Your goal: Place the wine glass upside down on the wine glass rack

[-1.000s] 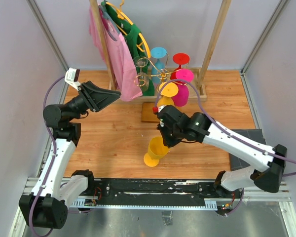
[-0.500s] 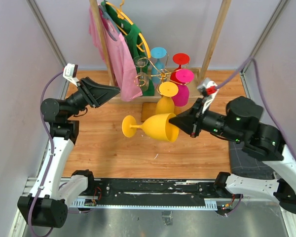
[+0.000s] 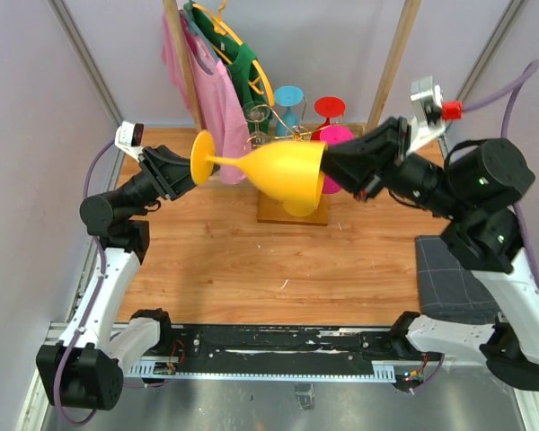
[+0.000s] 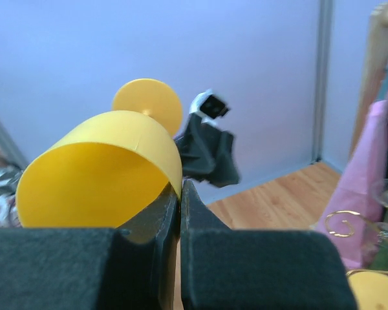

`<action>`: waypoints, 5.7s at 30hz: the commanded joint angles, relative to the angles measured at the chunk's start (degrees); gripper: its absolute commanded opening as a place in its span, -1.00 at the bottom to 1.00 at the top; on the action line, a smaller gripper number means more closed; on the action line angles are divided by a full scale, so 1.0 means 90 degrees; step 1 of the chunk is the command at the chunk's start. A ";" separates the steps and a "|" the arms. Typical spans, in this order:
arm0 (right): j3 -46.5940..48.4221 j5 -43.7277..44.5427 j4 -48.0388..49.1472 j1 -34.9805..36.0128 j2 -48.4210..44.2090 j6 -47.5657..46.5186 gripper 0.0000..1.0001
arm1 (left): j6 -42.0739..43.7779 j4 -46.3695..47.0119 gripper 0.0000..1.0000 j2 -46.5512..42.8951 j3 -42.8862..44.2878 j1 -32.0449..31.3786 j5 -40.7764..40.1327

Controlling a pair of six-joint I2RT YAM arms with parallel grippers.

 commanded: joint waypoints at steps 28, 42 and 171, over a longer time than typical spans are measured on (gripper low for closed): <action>-0.1232 -0.3514 0.8614 -0.3126 0.2530 0.7586 -0.98 | -0.4087 0.5564 0.15 0.1346 0.0385 0.0043 -0.2052; -0.1362 -0.3497 0.8550 -0.2479 0.2838 0.7280 -0.98 | -0.4334 0.5477 0.25 0.1022 0.0435 -0.0434 -0.2586; -0.2599 -0.3707 0.4543 -0.4473 0.0281 0.4669 0.11 | 0.1266 -0.4674 -0.99 0.0432 0.0722 -0.0747 -0.1186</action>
